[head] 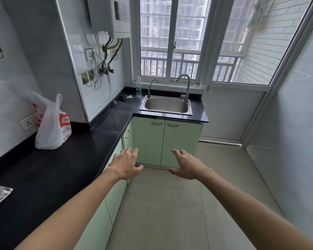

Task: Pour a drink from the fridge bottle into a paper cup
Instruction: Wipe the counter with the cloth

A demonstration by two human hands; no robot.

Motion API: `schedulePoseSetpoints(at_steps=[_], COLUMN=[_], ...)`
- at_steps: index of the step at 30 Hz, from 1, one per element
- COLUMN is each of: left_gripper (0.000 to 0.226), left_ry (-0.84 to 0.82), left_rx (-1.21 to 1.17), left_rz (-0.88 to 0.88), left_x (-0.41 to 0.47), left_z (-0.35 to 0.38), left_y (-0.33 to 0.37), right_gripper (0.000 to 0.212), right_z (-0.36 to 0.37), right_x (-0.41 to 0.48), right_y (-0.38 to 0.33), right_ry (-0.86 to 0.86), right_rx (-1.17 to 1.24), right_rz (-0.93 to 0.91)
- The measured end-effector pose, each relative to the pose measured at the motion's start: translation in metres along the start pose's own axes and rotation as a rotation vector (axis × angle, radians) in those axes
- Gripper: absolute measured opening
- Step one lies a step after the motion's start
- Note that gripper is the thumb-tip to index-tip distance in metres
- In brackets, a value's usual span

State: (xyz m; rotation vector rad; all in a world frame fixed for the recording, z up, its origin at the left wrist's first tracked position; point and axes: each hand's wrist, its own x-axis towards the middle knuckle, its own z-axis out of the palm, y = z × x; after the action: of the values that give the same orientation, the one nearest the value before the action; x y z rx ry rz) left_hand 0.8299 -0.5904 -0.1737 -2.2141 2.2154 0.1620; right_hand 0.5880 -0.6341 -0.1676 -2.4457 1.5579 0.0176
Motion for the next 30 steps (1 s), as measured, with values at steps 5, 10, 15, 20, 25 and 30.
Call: schedulePoseSetpoints(at_steps=[5,10,15,20,25,30], left_gripper=[0.078,0.075,0.075,0.079,0.079,0.078], left_ry=[0.011,0.022,0.01,0.037,0.072,0.107], left_rx=[-0.025,-0.052,-0.067,-0.088,-0.153,-0.154], left_rz=[-0.019,-0.065,-0.118,-0.191,-0.291,-0.429], left_x=[0.052,0.102,0.135,0.145,0.134,0.107], left_z=[-0.001,-0.007,-0.021,-0.03,-0.034,-0.032], left_y=[-0.037,-0.089,-0.149,-0.209,-0.263,-0.316], right_gripper=[0.084,0.084,0.084,0.083,0.085,0.086], right_z=[-0.006,-0.015,-0.02,-0.022,-0.017,0.001], right_x=[0.064,0.147,0.214,0.267,0.313,0.346], right_y=[-0.011,-0.04,-0.088,-0.139,-0.193,-0.256], right_ry=[-0.009,-0.021,-0.016,-0.017,-0.043,-0.09], right_rx=[-0.032,-0.064,-0.029,-0.031,-0.053,-0.076], right_rz=[-0.013,-0.047,-0.091,-0.176,-0.295,-0.435])
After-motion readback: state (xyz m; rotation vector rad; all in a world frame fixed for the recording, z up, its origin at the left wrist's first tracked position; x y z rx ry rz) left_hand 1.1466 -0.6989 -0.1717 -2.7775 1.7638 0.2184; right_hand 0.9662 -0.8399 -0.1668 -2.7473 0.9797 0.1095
